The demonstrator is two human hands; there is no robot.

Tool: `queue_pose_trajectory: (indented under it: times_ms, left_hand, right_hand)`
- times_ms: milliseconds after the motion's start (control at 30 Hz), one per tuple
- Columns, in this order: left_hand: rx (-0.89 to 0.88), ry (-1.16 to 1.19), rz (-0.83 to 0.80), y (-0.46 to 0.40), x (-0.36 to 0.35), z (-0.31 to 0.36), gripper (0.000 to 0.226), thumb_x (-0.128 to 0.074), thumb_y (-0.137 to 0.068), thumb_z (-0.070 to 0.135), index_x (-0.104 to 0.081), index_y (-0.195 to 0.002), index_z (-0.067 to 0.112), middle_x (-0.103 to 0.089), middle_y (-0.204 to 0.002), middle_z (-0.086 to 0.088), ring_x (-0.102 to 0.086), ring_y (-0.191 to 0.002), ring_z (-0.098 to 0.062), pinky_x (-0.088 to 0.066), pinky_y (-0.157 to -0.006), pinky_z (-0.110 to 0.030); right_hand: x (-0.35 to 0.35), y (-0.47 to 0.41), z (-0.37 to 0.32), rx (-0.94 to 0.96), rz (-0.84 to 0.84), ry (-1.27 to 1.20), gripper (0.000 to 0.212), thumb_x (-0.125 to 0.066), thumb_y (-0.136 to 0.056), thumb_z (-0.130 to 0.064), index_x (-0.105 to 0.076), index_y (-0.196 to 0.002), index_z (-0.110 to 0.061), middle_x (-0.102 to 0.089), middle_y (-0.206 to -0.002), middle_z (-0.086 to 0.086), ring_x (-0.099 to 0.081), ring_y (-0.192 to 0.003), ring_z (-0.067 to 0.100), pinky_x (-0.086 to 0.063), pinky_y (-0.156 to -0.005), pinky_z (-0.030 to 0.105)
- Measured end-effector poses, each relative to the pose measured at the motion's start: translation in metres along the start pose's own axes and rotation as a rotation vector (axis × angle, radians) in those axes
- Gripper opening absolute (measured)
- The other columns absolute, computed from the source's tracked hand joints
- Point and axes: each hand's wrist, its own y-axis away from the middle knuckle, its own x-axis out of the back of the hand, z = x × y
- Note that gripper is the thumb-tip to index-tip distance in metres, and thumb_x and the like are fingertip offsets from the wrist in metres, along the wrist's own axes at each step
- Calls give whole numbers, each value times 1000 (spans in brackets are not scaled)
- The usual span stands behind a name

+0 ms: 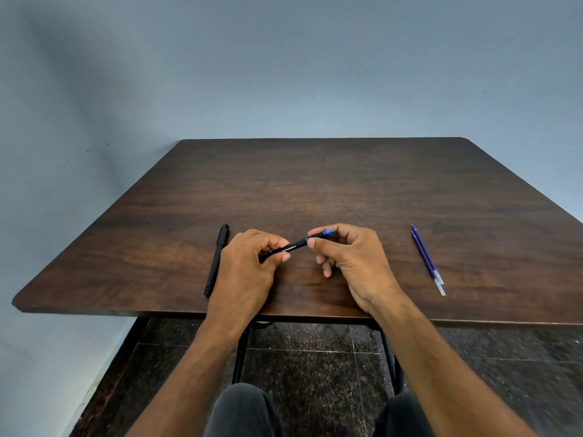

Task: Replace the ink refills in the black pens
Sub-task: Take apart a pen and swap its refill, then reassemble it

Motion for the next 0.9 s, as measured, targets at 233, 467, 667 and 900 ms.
queue_pose_trajectory:
  times_ms: [233, 467, 667, 900]
  left_hand:
    - [10, 23, 13, 1, 0, 0, 26, -84, -78, 15, -74, -94, 32, -65, -88, 21, -62, -89, 0, -52, -82, -20]
    - [1, -6, 15, 1, 1, 1, 23, -82, -79, 17, -74, -95, 31, -63, -88, 23, -61, -90, 0, -52, -83, -22]
    - [9, 7, 15, 0, 1, 1, 26, -83, -79, 15, -74, -94, 33, -64, -88, 21, -61, -89, -1, -54, -83, -28]
    - [-1, 2, 10, 0, 2, 2, 24, -82, -79, 14, -74, -96, 30, -64, -88, 20, -61, -89, -1, -54, -83, -25]
  right_hand:
    - [-6, 2, -3, -15, 78, 164, 51, -82, -78, -48, -67, -73, 0, -62, -52, -1, -53, -46, 12, -40, -38, 23]
    - [-5, 3, -4, -12, 106, 92, 36, -91, -72, -33, -62, -77, -12, -61, -60, 9, -46, -39, 10, -40, -41, 24]
    - [-1, 1, -3, 22, 24, -10, 21, -77, -82, 3, -73, -99, -9, -65, -68, 13, -55, -50, 19, -46, -47, 28]
    - [-3, 0, -1, 7, 70, 12, 12, -81, -84, -12, -73, -81, -4, -61, -58, 15, -44, -44, 22, -39, -45, 30]
